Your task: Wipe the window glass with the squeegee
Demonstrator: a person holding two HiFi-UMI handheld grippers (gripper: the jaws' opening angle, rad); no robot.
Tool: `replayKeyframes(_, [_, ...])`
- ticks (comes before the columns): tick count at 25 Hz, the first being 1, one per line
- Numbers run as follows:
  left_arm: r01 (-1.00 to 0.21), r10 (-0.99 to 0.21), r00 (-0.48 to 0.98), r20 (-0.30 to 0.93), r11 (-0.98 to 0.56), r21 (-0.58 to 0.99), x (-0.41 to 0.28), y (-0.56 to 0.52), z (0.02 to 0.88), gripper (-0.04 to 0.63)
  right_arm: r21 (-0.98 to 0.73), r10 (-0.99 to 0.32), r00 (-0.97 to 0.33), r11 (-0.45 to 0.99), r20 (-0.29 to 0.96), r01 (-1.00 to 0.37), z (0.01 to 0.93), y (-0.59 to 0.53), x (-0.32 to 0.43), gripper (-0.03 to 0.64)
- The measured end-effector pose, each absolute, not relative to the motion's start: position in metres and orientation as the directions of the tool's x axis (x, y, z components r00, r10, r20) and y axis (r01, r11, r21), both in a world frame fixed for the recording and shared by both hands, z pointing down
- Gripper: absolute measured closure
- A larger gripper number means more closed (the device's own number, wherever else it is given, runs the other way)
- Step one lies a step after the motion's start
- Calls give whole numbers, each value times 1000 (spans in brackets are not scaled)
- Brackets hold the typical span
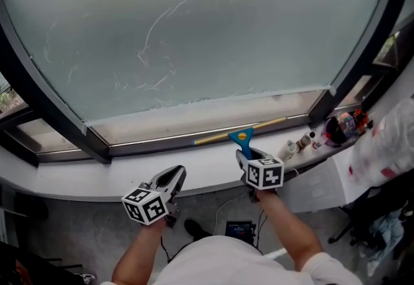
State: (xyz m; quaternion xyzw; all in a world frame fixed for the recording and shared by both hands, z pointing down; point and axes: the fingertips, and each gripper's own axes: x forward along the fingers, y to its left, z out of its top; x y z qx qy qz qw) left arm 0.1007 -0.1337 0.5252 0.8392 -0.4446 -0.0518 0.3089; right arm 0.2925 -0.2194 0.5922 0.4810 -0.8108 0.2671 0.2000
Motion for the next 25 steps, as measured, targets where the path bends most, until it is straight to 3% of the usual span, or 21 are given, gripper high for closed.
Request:
replayKeyframes(14, [-710,-831,540,132,-366,602,173,-31,511,549,-258,-658,-501,436,563,-862,562,-112,384,480])
replayKeyframes(25, [-765,-841,514,168,-360,534,206,49,495,549,-323,-645,-587,491,489,-809,539,-55,403,480])
